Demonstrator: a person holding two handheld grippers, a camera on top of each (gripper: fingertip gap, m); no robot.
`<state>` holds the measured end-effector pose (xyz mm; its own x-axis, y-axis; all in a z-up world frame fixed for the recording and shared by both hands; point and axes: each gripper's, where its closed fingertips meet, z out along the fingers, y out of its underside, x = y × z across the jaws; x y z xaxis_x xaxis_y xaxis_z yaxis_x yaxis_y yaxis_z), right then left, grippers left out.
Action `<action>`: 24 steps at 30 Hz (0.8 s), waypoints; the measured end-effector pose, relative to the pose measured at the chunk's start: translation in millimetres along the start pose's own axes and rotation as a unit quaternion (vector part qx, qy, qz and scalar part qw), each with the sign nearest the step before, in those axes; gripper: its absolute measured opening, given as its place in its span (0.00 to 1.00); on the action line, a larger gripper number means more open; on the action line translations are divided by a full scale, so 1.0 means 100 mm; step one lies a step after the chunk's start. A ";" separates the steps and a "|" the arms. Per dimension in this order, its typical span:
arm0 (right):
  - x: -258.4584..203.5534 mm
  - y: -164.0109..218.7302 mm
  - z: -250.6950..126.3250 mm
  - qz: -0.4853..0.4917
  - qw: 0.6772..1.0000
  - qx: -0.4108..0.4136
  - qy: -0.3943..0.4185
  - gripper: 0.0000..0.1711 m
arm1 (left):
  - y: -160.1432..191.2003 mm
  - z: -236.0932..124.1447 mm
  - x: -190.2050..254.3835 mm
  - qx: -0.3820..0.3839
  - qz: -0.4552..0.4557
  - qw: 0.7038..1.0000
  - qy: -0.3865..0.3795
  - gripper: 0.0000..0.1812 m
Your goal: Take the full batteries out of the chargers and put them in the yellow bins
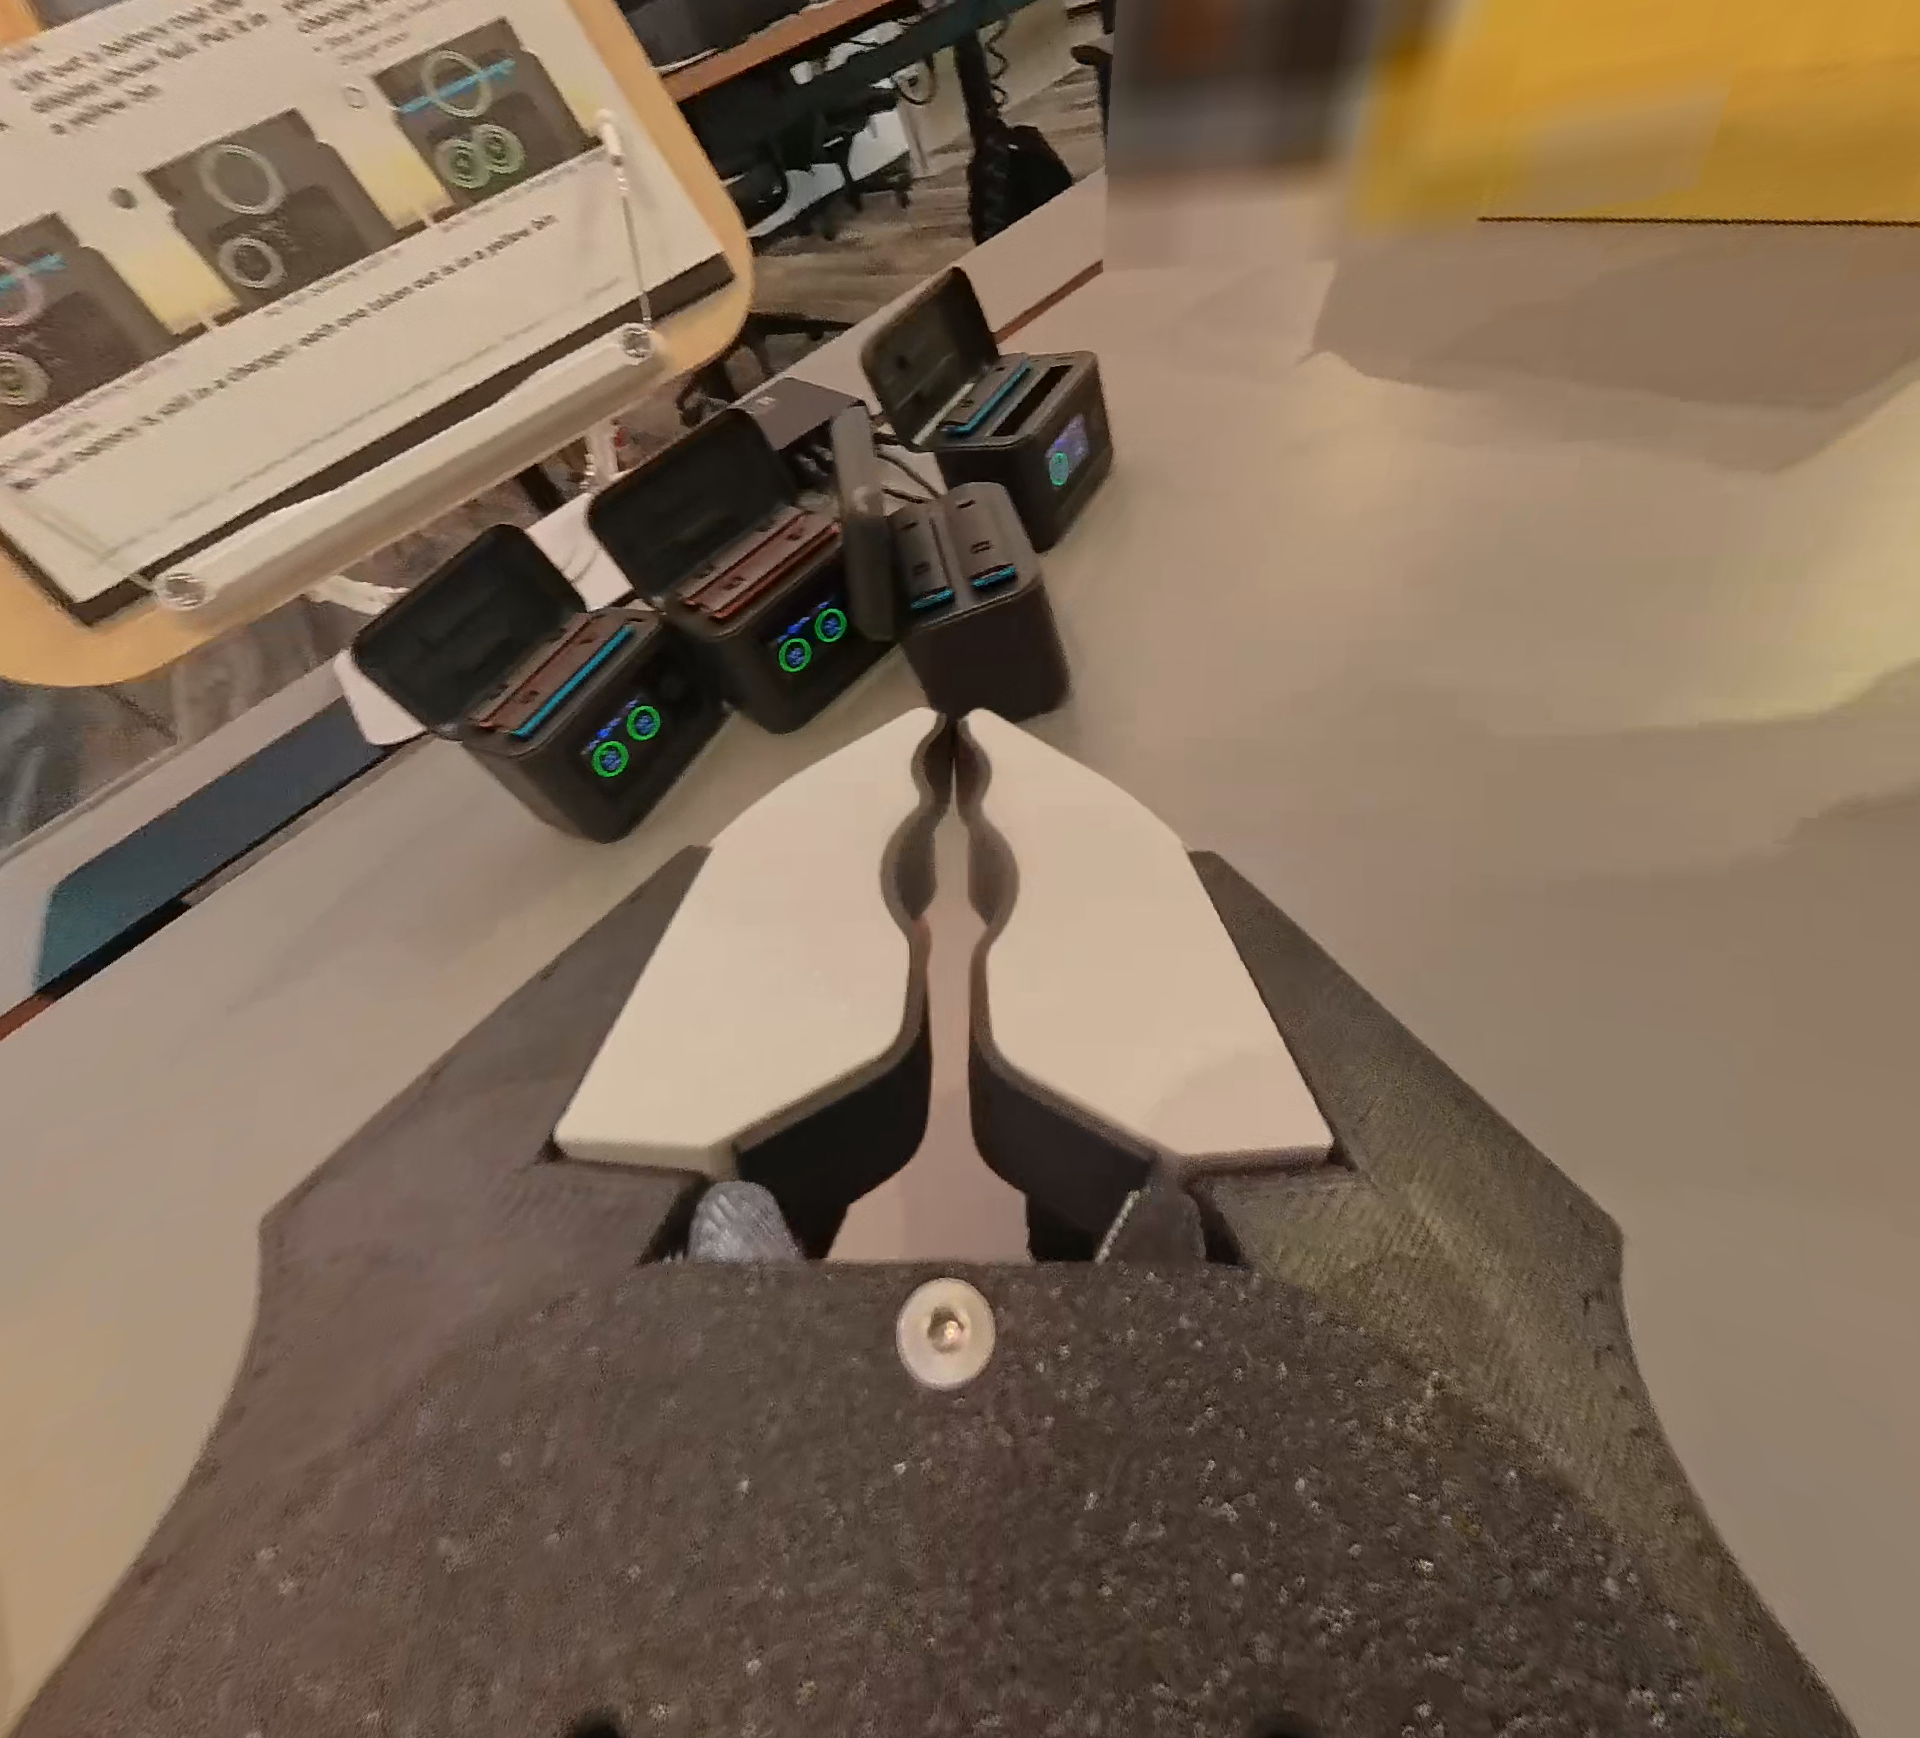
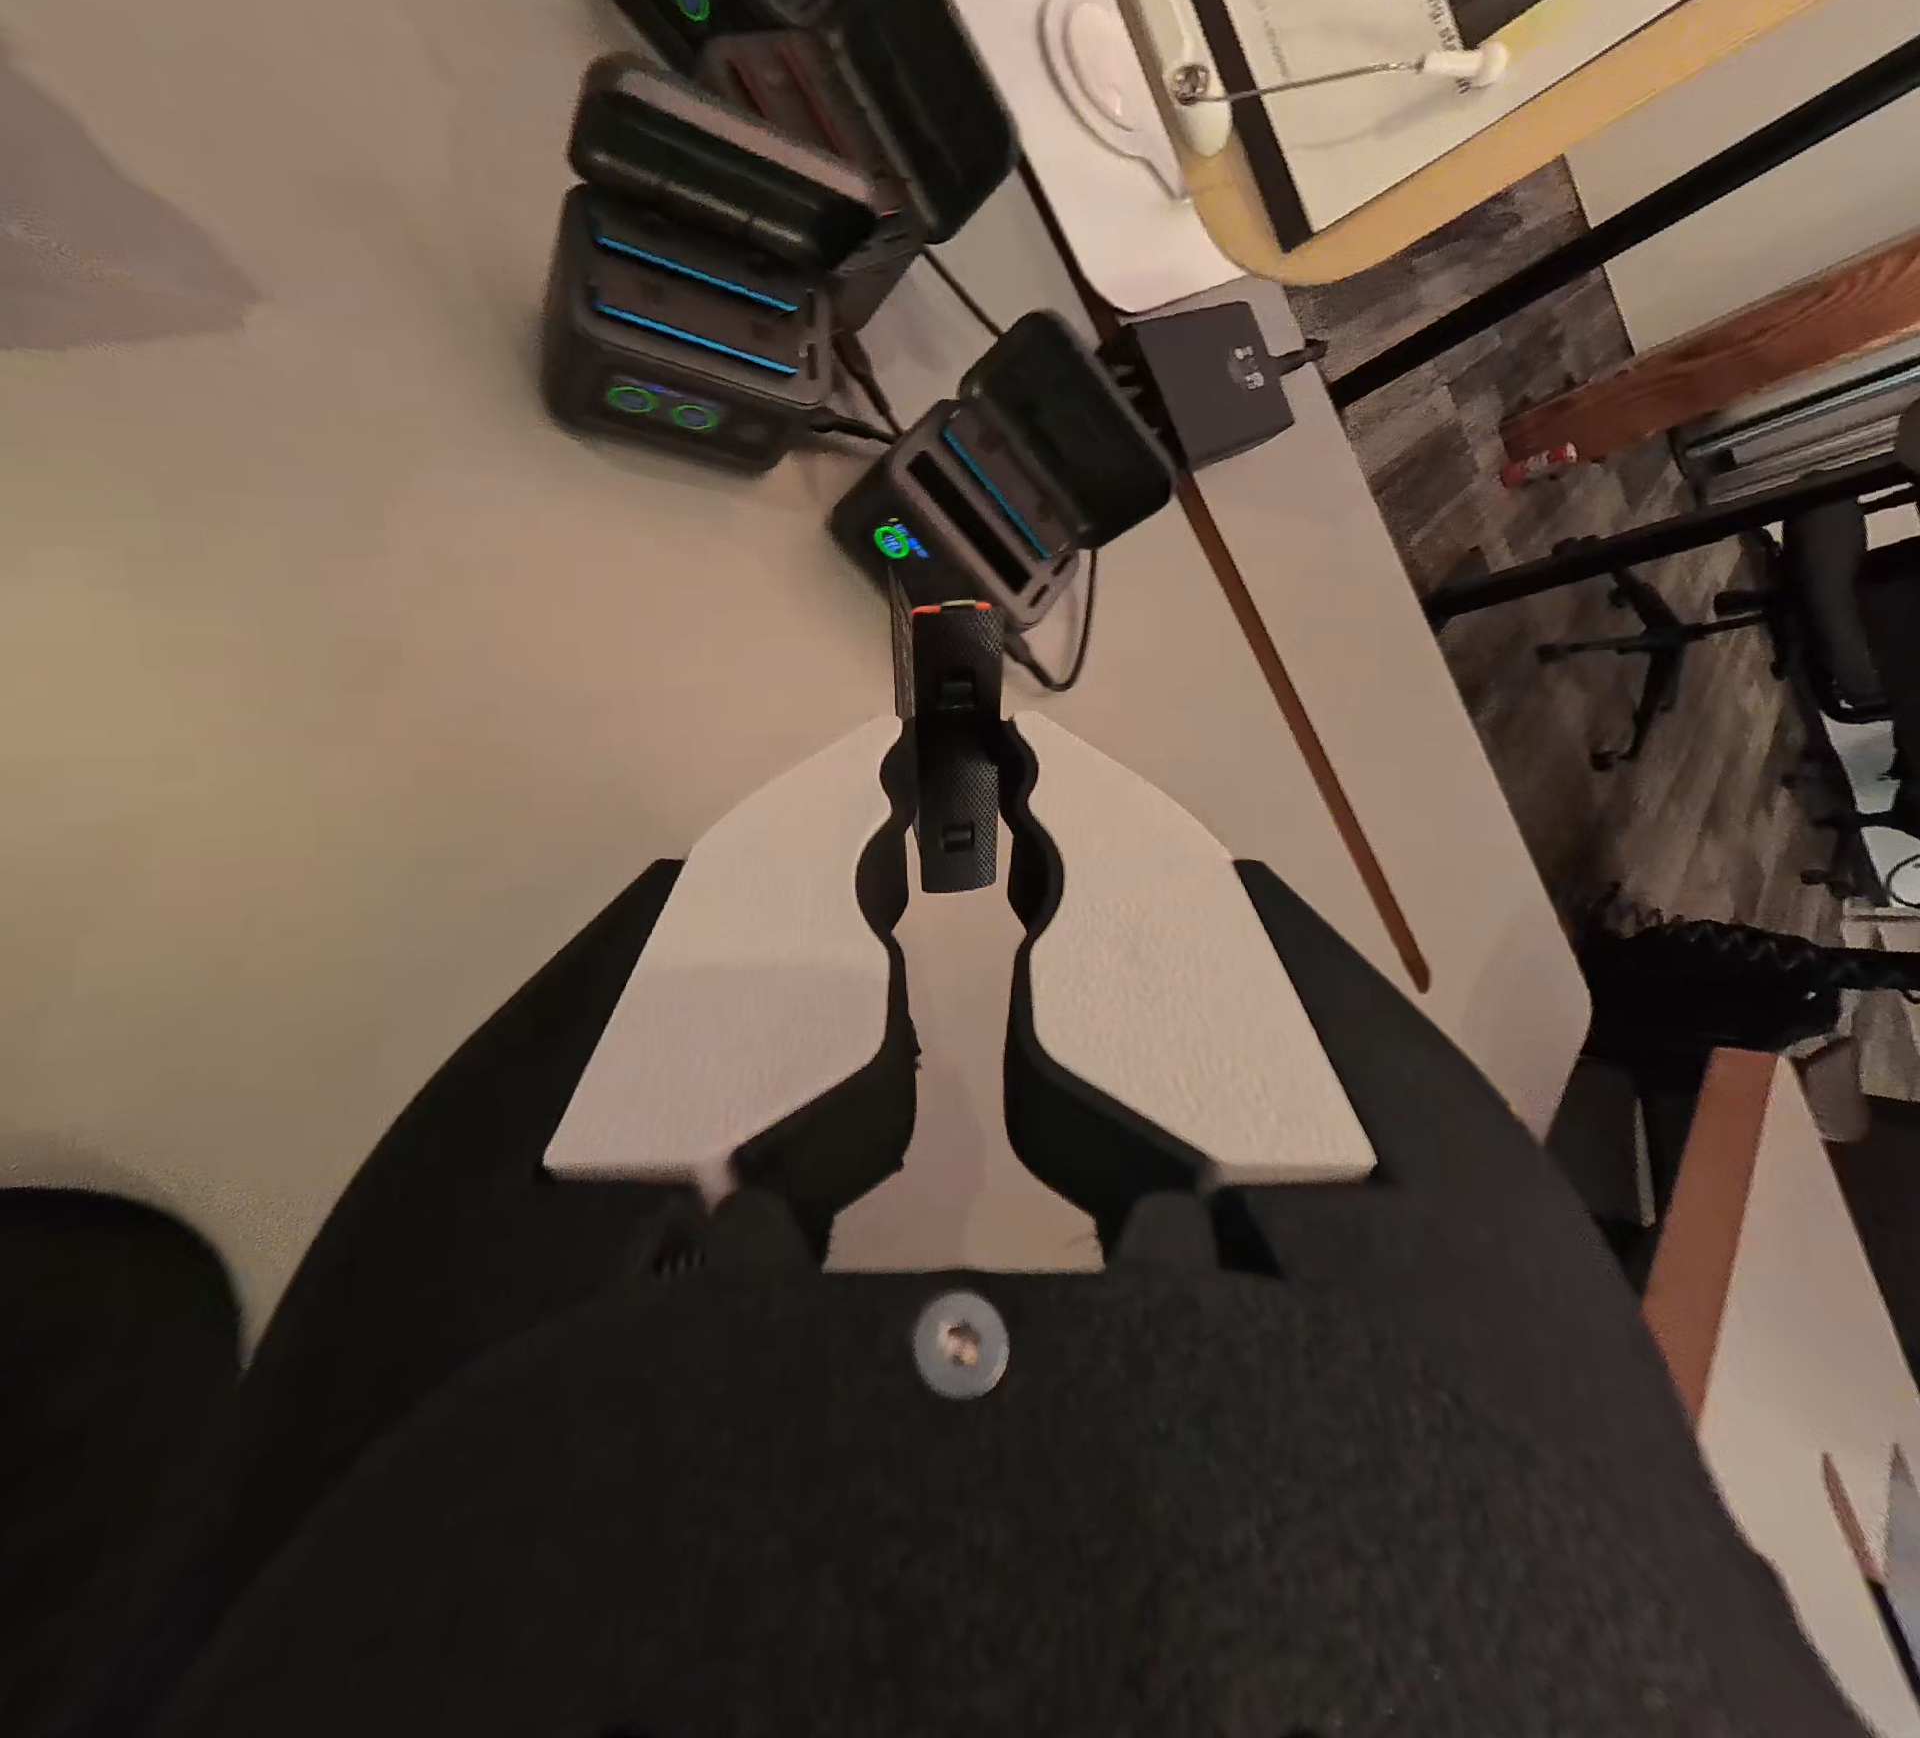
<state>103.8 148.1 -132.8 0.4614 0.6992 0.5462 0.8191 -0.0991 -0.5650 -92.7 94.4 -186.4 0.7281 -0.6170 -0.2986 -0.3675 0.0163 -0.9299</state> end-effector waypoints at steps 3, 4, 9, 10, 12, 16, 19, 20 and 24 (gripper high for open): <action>0.18 -0.10 0.13 -0.025 1.000 -0.003 -0.011 0.08 | 0.05 0.00 -0.09 -0.008 -0.006 1.000 -0.019 0.00; 0.22 -0.14 0.18 -0.040 0.999 -0.002 -0.016 0.08 | 0.05 0.00 -0.11 -0.008 -0.011 1.000 -0.023 0.00; 0.42 -0.24 0.51 -0.133 0.990 -0.020 -0.051 0.08 | 0.07 -0.02 -0.24 -0.005 -0.038 0.998 -0.051 0.00; 0.42 -0.26 0.58 -0.149 0.986 -0.020 -0.069 0.08 | 0.08 -0.02 -0.26 -0.007 -0.043 0.998 -0.054 0.00; 0.41 -0.26 0.71 -0.189 0.977 -0.028 -0.100 0.08 | 0.08 -0.02 -0.28 -0.007 -0.046 0.997 -0.060 0.00; 0.31 -0.23 0.91 -0.253 0.952 -0.037 -0.168 0.08 | 0.10 -0.02 -0.31 -0.011 -0.052 0.996 -0.068 0.00; 0.26 -0.19 1.02 -0.281 0.936 -0.053 -0.206 0.08 | 0.12 -0.02 -0.33 -0.015 -0.058 0.996 -0.069 0.00; 0.24 -0.17 1.05 -0.287 0.931 -0.059 -0.218 0.08 | 0.12 -0.01 -0.33 -0.016 -0.060 0.996 -0.069 0.00; 0.21 -0.11 1.16 -0.302 0.917 -0.086 -0.245 0.08 | 0.14 -0.01 -0.35 -0.019 -0.060 0.996 -0.070 0.00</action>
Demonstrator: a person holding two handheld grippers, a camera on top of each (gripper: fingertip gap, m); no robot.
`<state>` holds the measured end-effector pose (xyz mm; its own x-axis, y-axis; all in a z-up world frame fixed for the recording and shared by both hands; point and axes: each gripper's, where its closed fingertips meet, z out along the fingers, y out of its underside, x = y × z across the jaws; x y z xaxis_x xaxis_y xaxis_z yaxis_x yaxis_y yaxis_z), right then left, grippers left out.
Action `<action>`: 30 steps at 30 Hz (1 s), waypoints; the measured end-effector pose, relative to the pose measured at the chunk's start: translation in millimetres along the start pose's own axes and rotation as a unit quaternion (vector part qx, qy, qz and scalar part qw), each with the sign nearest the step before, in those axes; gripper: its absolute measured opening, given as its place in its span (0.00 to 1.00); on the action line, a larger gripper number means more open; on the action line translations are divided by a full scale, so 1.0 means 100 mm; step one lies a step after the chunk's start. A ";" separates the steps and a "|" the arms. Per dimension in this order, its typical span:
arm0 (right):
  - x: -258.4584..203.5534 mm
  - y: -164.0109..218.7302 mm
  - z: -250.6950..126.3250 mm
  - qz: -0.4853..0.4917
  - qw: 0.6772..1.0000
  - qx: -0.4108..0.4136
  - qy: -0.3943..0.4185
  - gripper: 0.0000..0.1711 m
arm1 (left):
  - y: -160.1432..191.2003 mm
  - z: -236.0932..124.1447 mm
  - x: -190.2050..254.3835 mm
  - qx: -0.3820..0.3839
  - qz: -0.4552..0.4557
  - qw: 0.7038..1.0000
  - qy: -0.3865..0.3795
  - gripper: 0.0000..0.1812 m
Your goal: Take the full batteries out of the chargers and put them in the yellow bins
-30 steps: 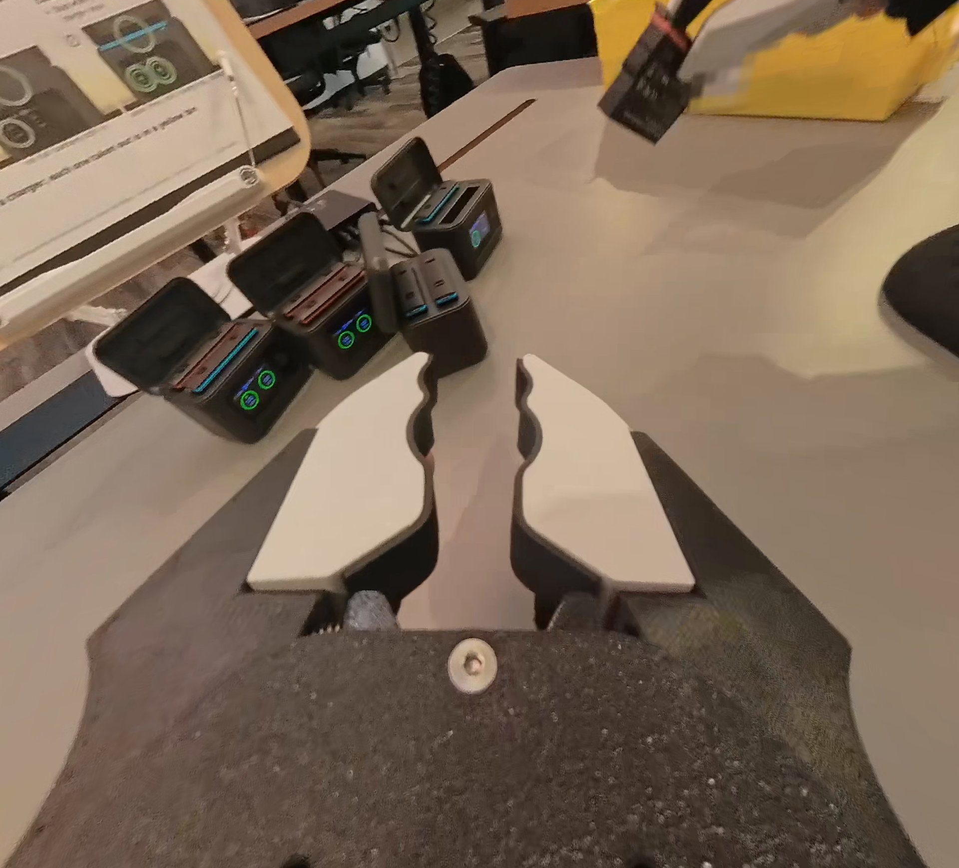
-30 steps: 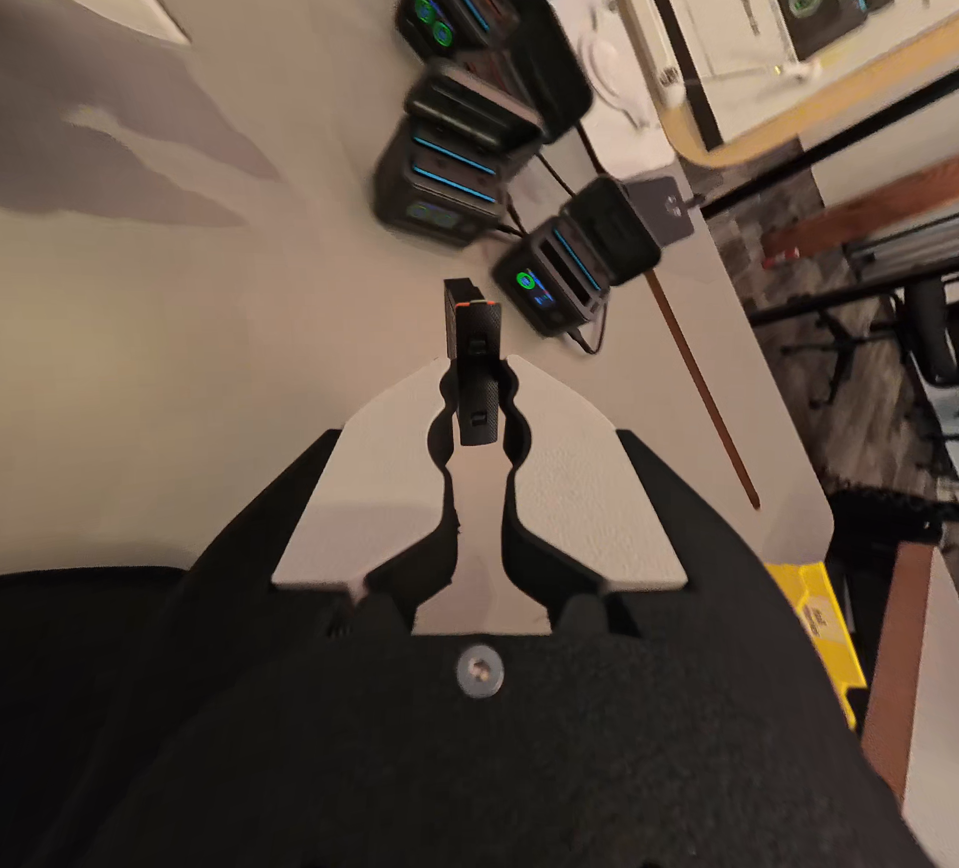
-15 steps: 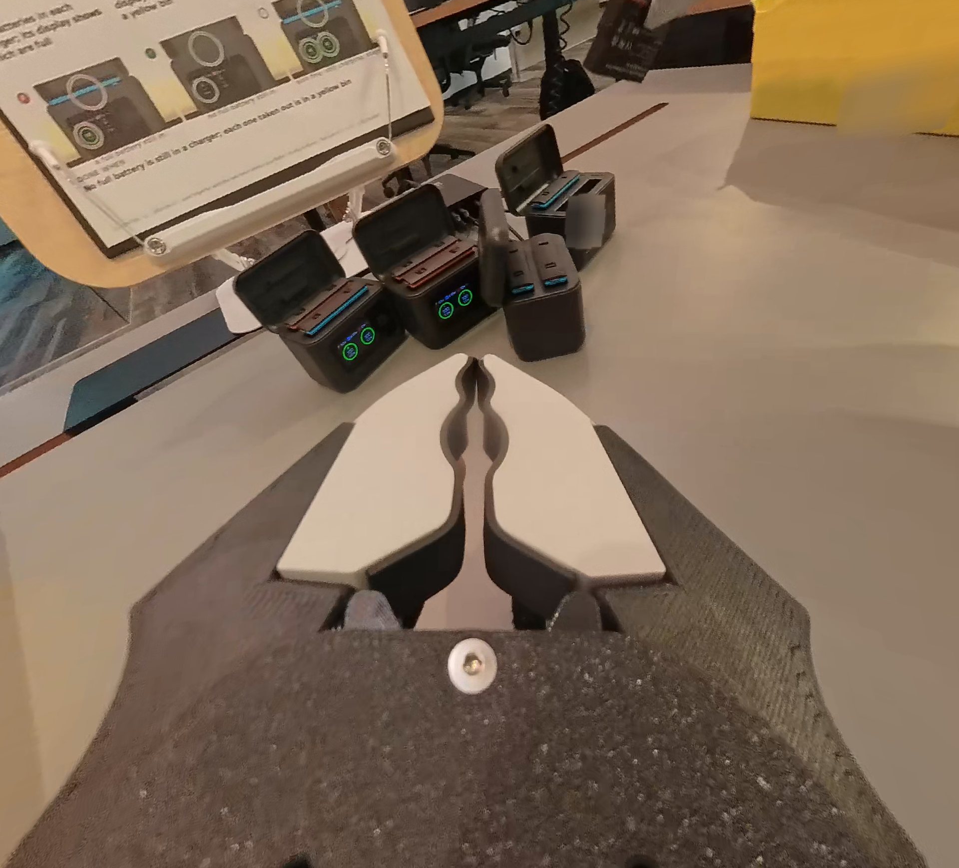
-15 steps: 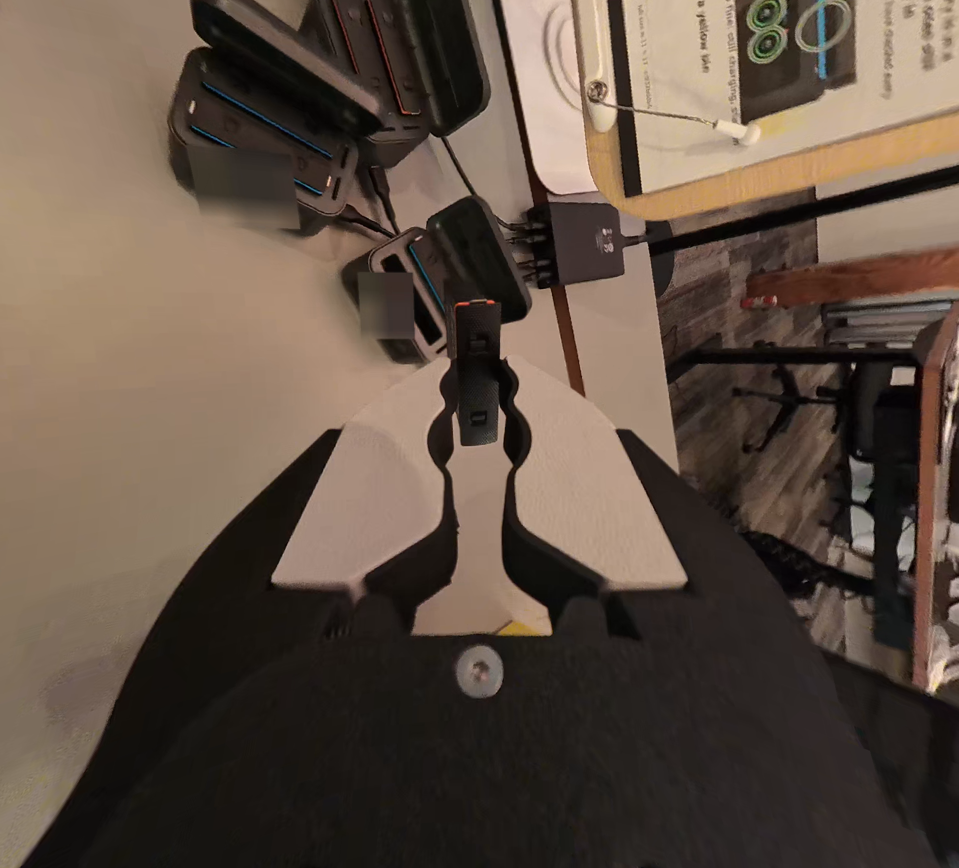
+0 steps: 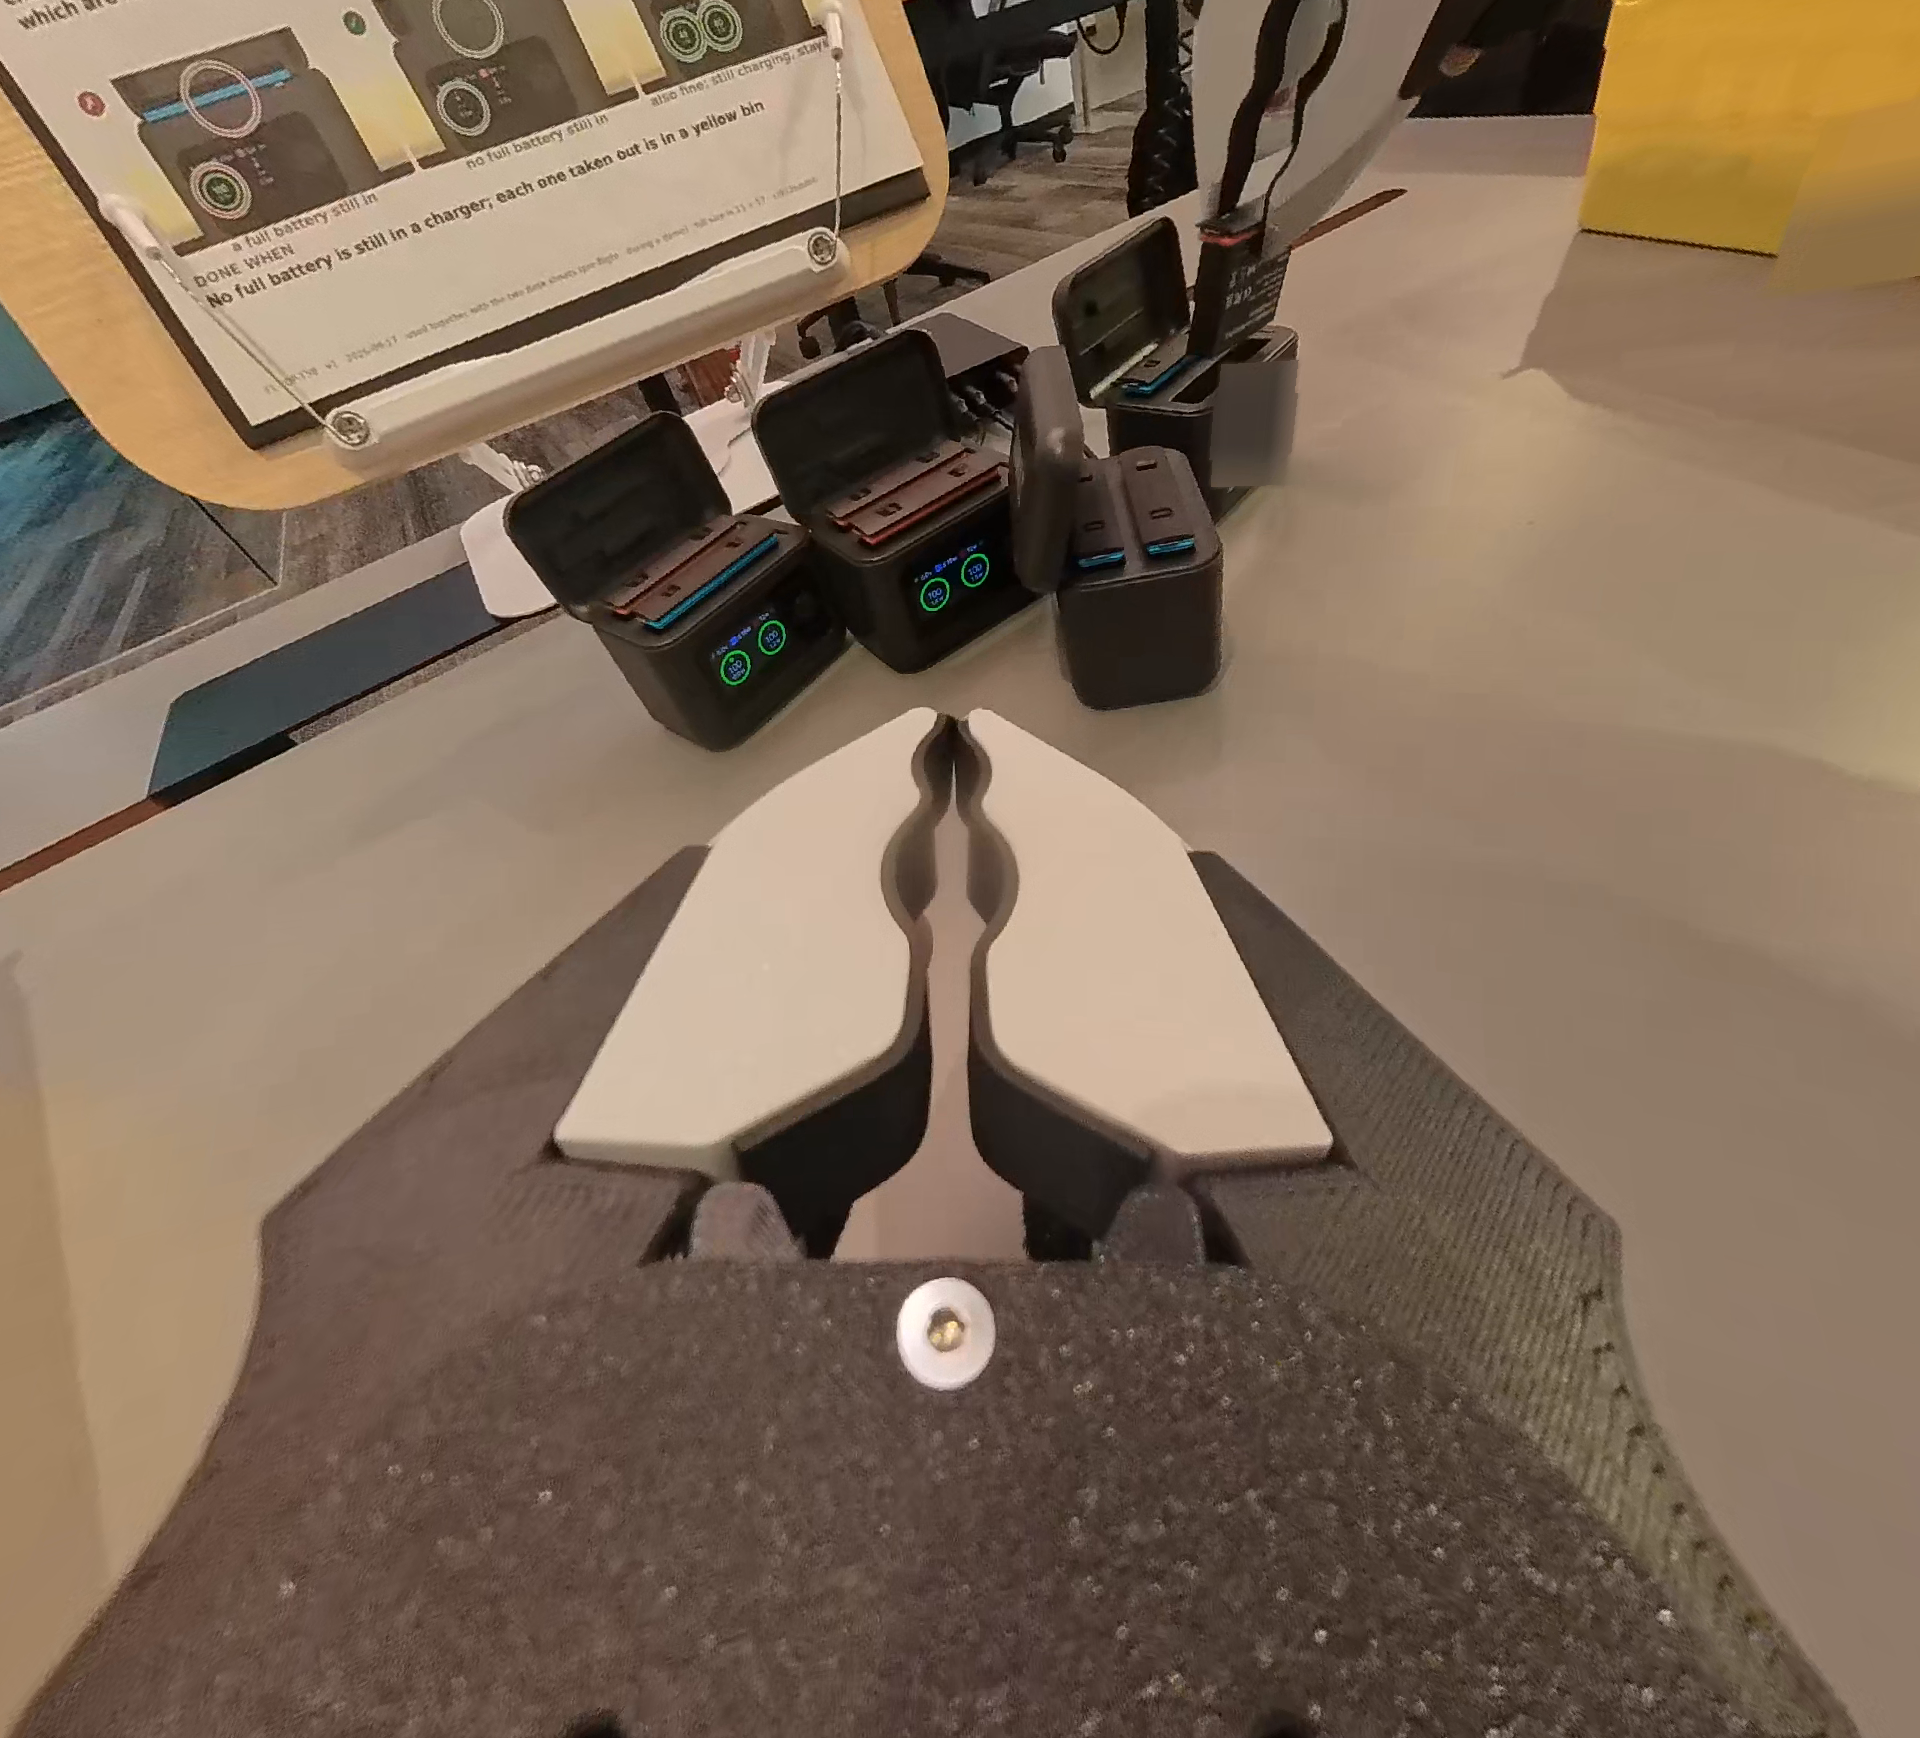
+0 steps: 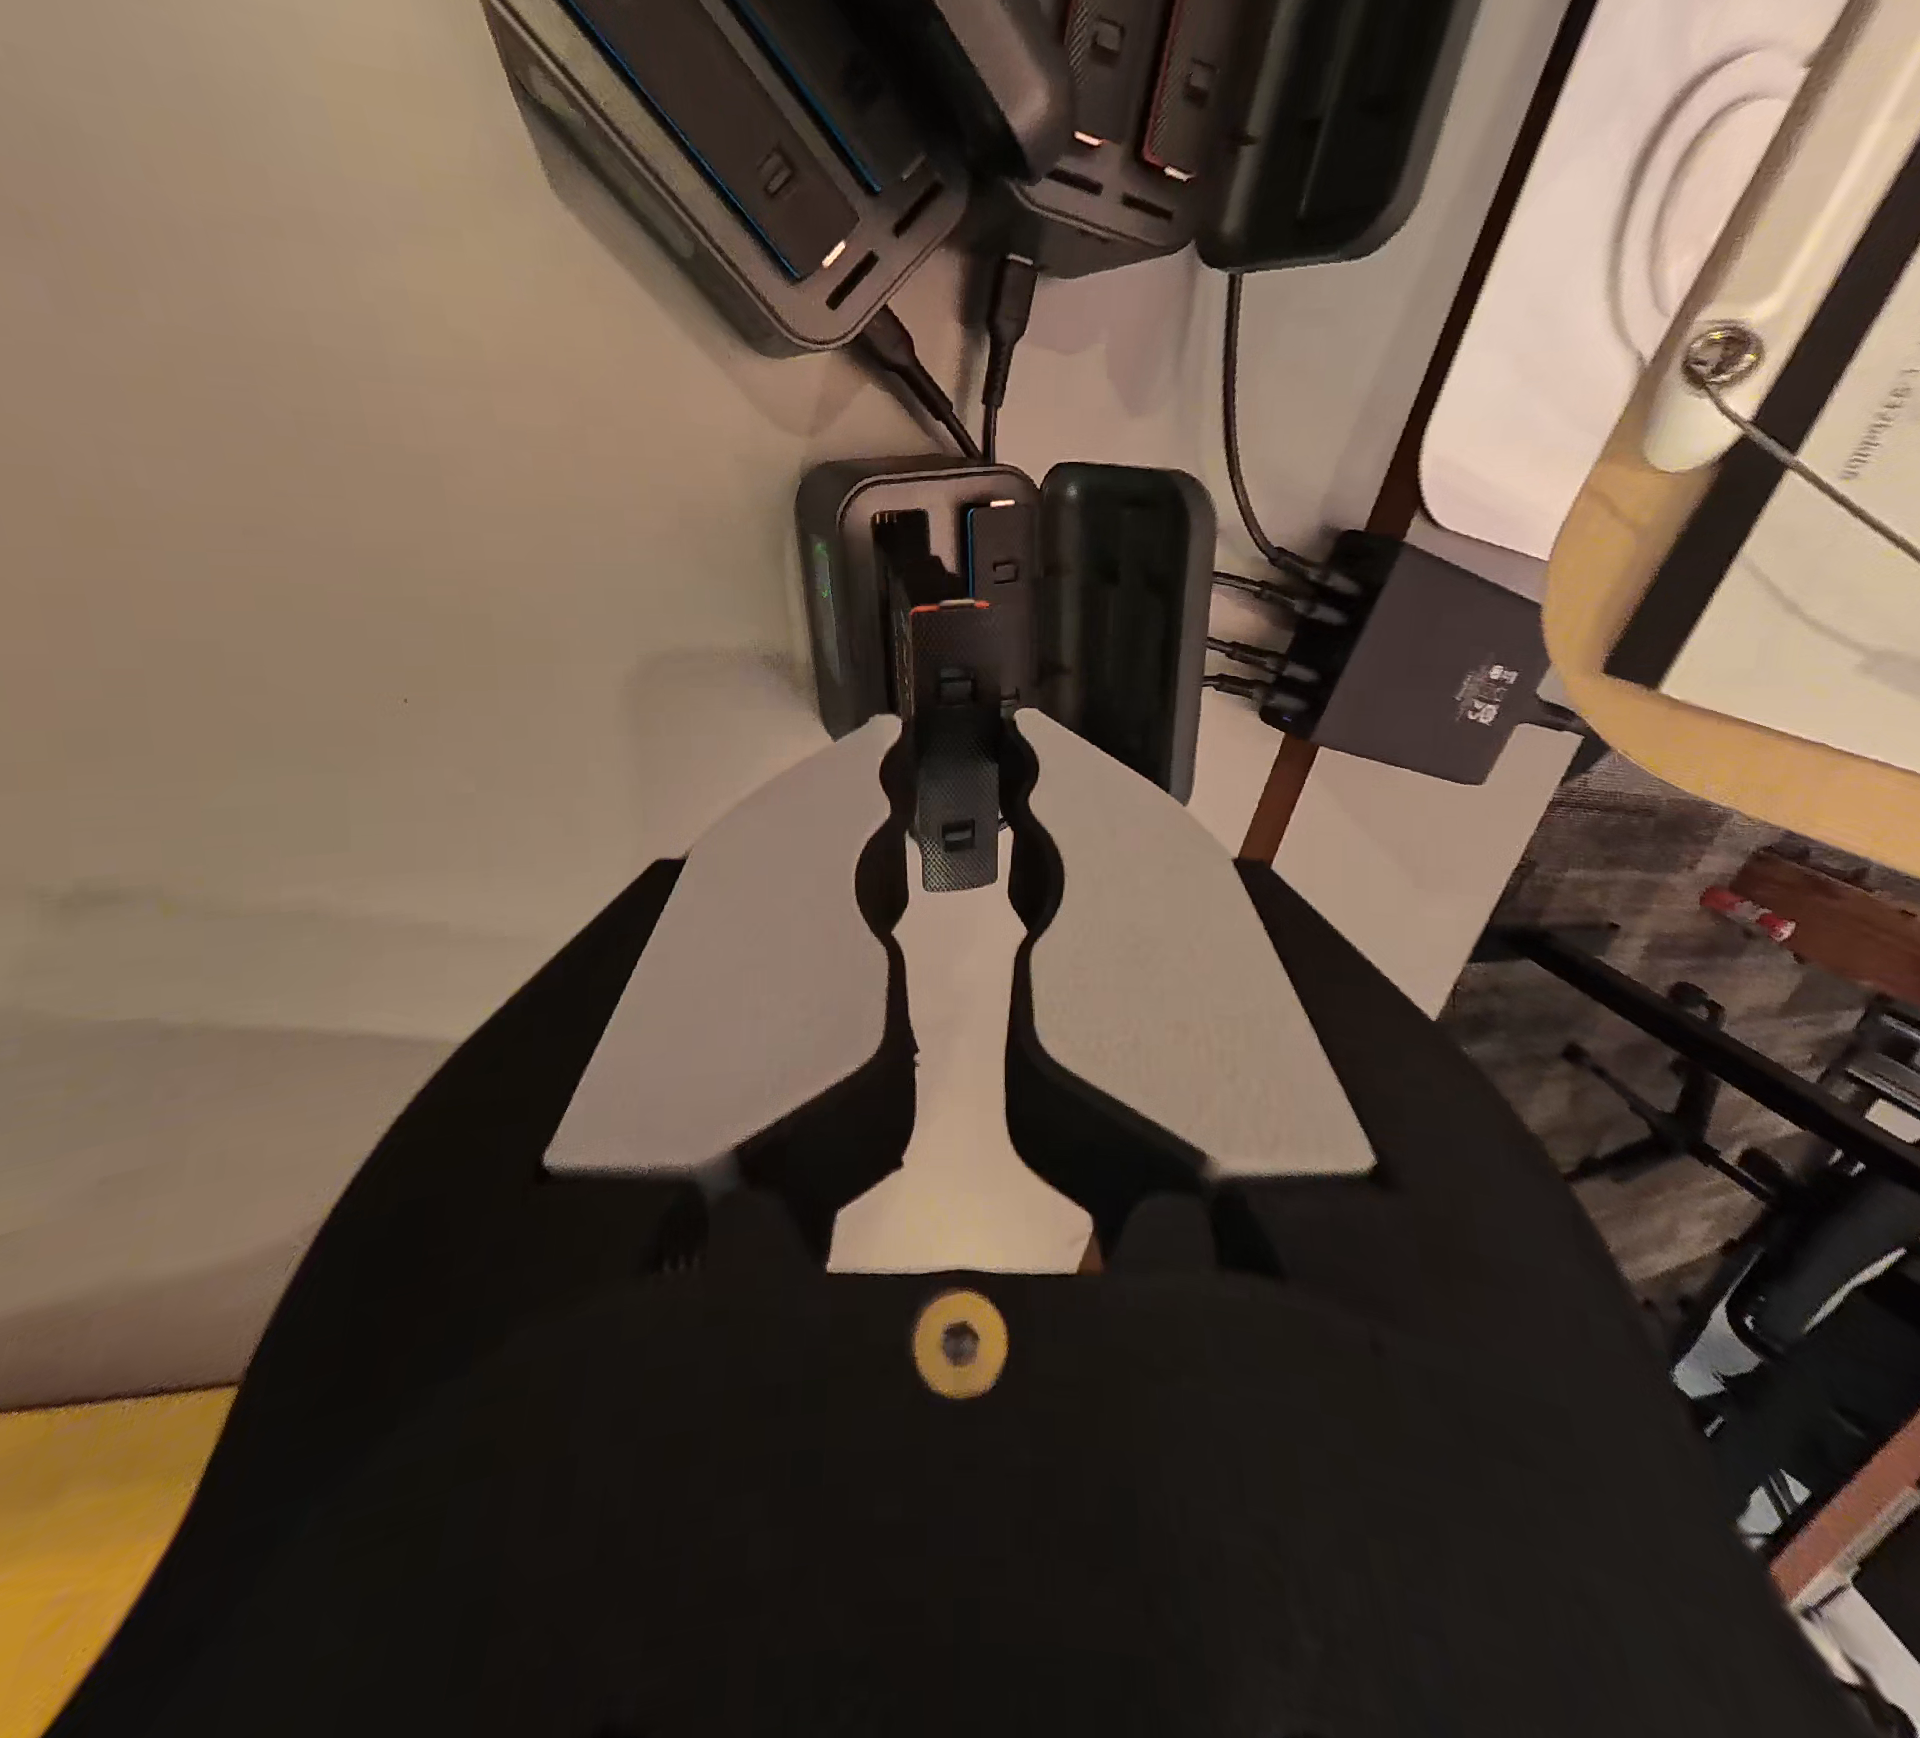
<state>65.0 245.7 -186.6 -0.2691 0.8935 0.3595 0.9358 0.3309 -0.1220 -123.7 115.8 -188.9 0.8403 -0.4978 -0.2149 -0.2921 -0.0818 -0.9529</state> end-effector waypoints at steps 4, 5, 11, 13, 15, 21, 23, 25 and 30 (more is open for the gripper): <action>0.01 0.00 0.08 -0.006 1.000 -0.008 -0.018 0.08 | 0.01 0.01 0.00 -0.001 0.007 1.000 0.000 0.00; 0.01 0.00 0.09 -0.009 1.000 -0.011 -0.020 0.08 | 0.01 0.01 0.00 -0.002 0.009 1.000 0.001 0.00; 0.02 -0.03 0.13 -0.021 0.999 -0.025 -0.037 0.08 | 0.03 0.02 0.02 -0.004 0.021 1.000 0.002 0.00; 0.00 -0.05 0.13 -0.022 0.998 -0.027 -0.052 0.08 | 0.03 0.03 0.01 -0.005 0.020 1.000 0.004 0.00; -0.02 -0.05 0.15 -0.024 0.997 -0.033 -0.065 0.08 | 0.04 0.03 0.01 -0.006 0.022 1.000 0.005 0.00; -0.09 -0.01 0.30 -0.037 0.995 -0.047 -0.083 0.08 | 0.05 0.03 -0.01 -0.006 0.025 1.000 0.004 0.00; -0.10 0.00 0.35 -0.037 0.995 -0.046 -0.086 0.08 | 0.05 0.03 -0.01 -0.006 0.026 1.000 0.005 0.00; -0.11 0.00 0.37 -0.035 0.995 -0.044 -0.087 0.08 | 0.05 0.04 -0.01 -0.006 0.028 1.000 0.006 0.00; -0.11 0.00 0.37 -0.018 0.996 -0.037 -0.080 0.08 | 0.06 0.04 -0.01 -0.007 0.031 0.999 0.008 0.00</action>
